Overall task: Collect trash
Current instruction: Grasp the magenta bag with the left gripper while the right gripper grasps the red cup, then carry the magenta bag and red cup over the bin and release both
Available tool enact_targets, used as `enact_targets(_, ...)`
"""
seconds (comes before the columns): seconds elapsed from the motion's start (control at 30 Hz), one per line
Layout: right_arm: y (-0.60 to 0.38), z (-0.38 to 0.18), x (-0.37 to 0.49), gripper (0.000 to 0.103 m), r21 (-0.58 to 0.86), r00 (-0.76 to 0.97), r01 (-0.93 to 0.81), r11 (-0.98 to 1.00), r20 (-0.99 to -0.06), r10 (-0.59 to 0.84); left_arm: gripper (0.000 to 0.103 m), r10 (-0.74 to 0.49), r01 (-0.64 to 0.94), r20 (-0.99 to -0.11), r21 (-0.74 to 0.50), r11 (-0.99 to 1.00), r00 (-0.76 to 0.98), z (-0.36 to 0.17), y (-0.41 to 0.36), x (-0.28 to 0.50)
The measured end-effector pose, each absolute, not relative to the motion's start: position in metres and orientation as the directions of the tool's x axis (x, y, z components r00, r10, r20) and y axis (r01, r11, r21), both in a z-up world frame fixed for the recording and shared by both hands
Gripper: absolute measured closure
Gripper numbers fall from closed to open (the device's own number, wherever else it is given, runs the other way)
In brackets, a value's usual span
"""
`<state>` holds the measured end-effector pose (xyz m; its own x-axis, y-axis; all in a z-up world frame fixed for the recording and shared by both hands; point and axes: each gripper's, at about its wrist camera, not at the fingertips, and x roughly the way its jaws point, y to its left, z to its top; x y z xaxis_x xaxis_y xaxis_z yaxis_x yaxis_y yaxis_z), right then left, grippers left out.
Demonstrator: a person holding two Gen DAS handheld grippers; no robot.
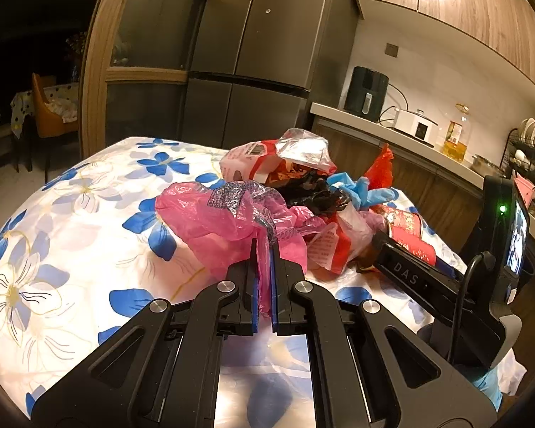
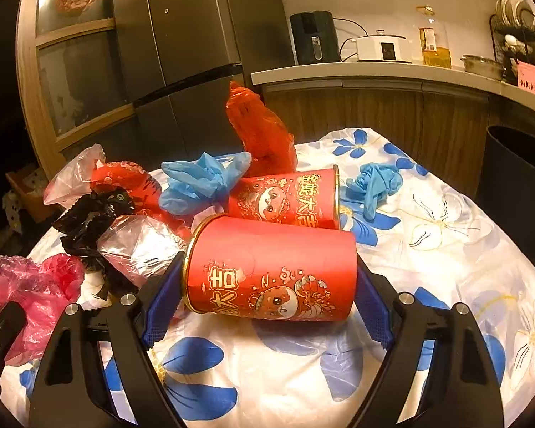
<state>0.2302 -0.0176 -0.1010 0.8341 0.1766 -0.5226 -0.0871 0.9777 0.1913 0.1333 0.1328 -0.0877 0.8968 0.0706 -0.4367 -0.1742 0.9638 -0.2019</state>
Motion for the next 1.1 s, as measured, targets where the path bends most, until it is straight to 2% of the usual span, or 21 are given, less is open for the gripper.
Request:
enact_targets(0.53, -0.057, -0.084, 0.204, 0.02, 0.225, 0.855, -0.052, 0.973, -0.493, 0.16, 0.099, 0.054, -0.144, -0.418, -0.187, 0.972, 0.907, -0.078, 0.114, 0.127)
enact_targets(1.1, -0.119, -0.052, 0.166, 0.021, 0.258, 0.888, -0.036, 0.965, -0.435, 0.149, 0.099, -0.024, -0.04, -0.381, -0.159, 0.986, 0.924, -0.058, 0.056, 0.125)
